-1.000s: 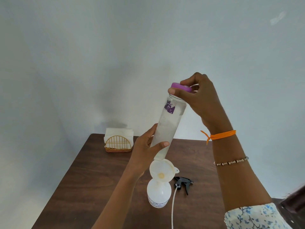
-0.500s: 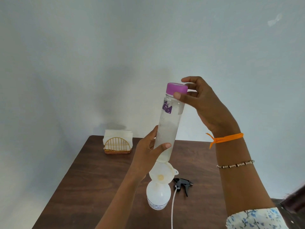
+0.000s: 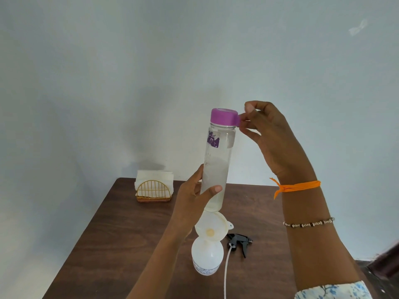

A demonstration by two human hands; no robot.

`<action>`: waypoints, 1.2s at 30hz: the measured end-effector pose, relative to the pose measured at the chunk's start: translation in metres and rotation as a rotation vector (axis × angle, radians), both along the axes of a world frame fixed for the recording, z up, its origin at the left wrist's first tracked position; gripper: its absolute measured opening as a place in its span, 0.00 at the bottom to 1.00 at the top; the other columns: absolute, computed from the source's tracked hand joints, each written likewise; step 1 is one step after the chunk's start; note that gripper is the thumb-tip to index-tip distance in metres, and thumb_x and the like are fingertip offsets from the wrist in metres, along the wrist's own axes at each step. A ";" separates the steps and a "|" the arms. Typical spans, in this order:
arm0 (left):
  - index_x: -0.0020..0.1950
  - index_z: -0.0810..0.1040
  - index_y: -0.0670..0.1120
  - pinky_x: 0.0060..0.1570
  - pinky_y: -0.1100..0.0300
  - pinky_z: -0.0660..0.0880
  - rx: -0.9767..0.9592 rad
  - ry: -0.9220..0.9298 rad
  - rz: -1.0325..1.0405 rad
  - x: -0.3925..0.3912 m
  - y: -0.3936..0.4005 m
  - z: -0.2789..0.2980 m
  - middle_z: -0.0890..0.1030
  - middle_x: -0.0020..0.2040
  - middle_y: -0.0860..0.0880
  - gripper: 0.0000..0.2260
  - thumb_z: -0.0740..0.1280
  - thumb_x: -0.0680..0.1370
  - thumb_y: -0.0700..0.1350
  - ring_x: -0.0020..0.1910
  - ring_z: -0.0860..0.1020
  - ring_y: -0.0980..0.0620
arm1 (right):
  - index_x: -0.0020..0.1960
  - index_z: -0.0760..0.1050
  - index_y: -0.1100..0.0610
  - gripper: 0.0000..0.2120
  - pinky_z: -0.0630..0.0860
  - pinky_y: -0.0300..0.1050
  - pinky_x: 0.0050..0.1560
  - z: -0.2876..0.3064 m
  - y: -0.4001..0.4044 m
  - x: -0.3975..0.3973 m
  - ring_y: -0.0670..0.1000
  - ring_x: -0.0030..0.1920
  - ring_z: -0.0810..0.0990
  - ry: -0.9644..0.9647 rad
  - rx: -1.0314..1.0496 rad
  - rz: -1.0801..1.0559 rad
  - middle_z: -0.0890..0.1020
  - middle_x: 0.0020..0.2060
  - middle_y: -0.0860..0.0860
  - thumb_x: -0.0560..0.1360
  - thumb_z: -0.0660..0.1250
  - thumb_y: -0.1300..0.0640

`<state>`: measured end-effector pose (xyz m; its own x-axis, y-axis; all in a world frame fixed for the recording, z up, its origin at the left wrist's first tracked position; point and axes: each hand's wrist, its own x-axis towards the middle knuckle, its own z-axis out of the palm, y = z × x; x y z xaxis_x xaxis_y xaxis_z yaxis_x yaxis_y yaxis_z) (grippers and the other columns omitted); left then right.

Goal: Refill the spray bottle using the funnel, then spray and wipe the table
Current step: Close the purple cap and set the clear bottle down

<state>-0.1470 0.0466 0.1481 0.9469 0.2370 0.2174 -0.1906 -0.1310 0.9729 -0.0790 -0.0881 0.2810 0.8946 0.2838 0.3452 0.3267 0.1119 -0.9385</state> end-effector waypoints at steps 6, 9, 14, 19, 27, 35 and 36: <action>0.62 0.67 0.64 0.44 0.70 0.76 -0.005 0.025 -0.020 -0.002 0.000 0.002 0.76 0.53 0.67 0.22 0.70 0.73 0.46 0.51 0.78 0.66 | 0.52 0.74 0.59 0.07 0.77 0.40 0.50 -0.002 0.001 -0.001 0.46 0.40 0.79 -0.146 0.081 -0.117 0.81 0.38 0.52 0.75 0.63 0.67; 0.56 0.68 0.69 0.44 0.69 0.76 0.007 0.024 -0.046 -0.003 0.000 0.003 0.79 0.51 0.67 0.21 0.70 0.73 0.45 0.50 0.78 0.66 | 0.57 0.73 0.55 0.15 0.74 0.40 0.52 -0.007 0.001 0.006 0.47 0.48 0.78 -0.070 0.075 -0.007 0.79 0.49 0.52 0.71 0.70 0.63; 0.52 0.70 0.73 0.47 0.66 0.77 0.069 0.040 -0.095 -0.004 -0.002 0.003 0.80 0.48 0.70 0.22 0.71 0.73 0.45 0.51 0.79 0.63 | 0.57 0.76 0.58 0.19 0.76 0.38 0.49 -0.012 0.007 0.001 0.47 0.50 0.79 -0.022 0.039 0.096 0.80 0.54 0.54 0.68 0.72 0.62; 0.53 0.69 0.73 0.51 0.64 0.77 0.079 0.035 -0.075 -0.003 -0.005 -0.001 0.79 0.51 0.67 0.22 0.72 0.72 0.47 0.54 0.78 0.60 | 0.59 0.72 0.52 0.24 0.76 0.33 0.42 -0.009 0.018 -0.010 0.44 0.46 0.78 -0.081 -0.111 -0.178 0.77 0.49 0.48 0.66 0.76 0.54; 0.66 0.70 0.57 0.47 0.68 0.77 -0.076 0.020 -0.013 -0.004 0.003 0.003 0.79 0.56 0.60 0.24 0.71 0.72 0.44 0.52 0.79 0.63 | 0.62 0.71 0.52 0.17 0.72 0.35 0.48 -0.001 0.004 -0.017 0.46 0.49 0.78 -0.121 -0.181 -0.186 0.79 0.48 0.49 0.75 0.67 0.52; 0.66 0.70 0.58 0.53 0.62 0.77 -0.026 0.039 0.005 -0.004 0.000 -0.001 0.79 0.58 0.58 0.26 0.73 0.71 0.46 0.56 0.78 0.57 | 0.65 0.70 0.56 0.17 0.74 0.37 0.56 -0.003 0.005 -0.016 0.43 0.52 0.78 -0.064 -0.211 -0.005 0.78 0.58 0.51 0.76 0.65 0.59; 0.65 0.70 0.60 0.52 0.64 0.77 -0.015 0.035 0.011 -0.003 0.000 -0.001 0.78 0.57 0.60 0.26 0.73 0.70 0.47 0.55 0.78 0.59 | 0.64 0.71 0.55 0.17 0.75 0.34 0.51 -0.002 0.005 -0.017 0.42 0.49 0.77 -0.082 -0.227 -0.032 0.78 0.56 0.50 0.75 0.65 0.58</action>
